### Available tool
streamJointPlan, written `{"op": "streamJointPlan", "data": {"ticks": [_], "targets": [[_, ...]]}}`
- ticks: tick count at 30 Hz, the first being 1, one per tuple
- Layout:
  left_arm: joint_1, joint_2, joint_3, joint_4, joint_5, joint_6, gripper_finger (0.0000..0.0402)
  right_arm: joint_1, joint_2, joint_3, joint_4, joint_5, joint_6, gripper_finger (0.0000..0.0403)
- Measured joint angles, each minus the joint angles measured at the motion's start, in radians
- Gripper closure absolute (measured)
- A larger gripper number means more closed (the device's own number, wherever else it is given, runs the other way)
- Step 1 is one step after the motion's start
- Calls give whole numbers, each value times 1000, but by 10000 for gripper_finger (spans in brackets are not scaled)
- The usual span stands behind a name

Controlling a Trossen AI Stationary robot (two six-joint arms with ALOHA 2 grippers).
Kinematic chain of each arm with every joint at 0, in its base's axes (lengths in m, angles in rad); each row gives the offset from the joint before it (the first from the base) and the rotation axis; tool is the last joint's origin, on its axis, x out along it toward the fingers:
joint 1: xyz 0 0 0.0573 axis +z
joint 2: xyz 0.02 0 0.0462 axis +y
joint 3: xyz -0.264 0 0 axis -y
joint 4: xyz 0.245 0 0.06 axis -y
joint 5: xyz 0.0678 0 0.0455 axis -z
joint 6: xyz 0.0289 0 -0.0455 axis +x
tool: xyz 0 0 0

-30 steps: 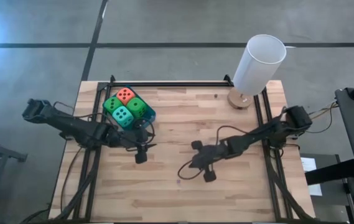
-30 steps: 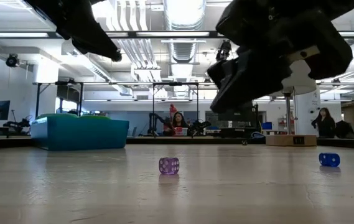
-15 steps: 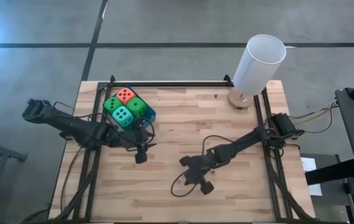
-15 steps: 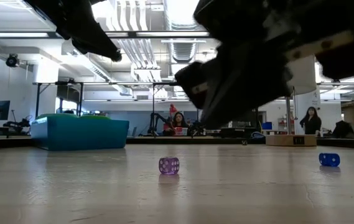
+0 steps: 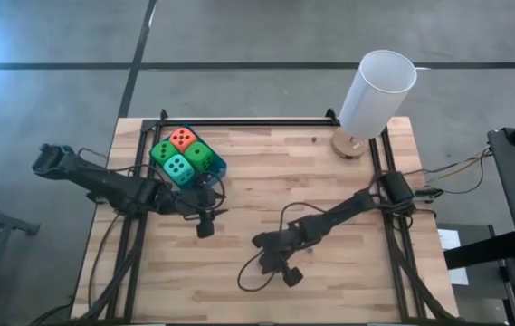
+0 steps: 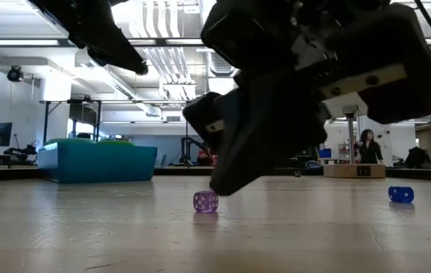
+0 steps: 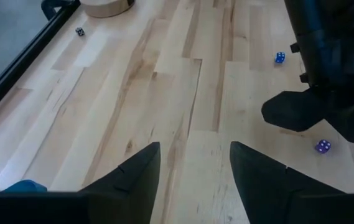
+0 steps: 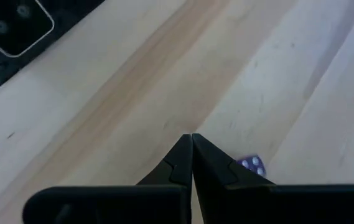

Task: Pick & Place Dice
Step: Put the small violet dice into the blue bin

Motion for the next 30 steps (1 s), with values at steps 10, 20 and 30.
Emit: {"op": "streamJointPlan", "data": {"ticks": [10,20,30], "targets": [[0,0,0,0,0,-2,192,-3,-19,-21,-2,0,-2,394],[0,0,0,0,0,-2,190,-3,-19,-26,8,1,-10,394],[0,0,0,0,0,0,207,-3,-19,-26,8,9,-19,394]]}}
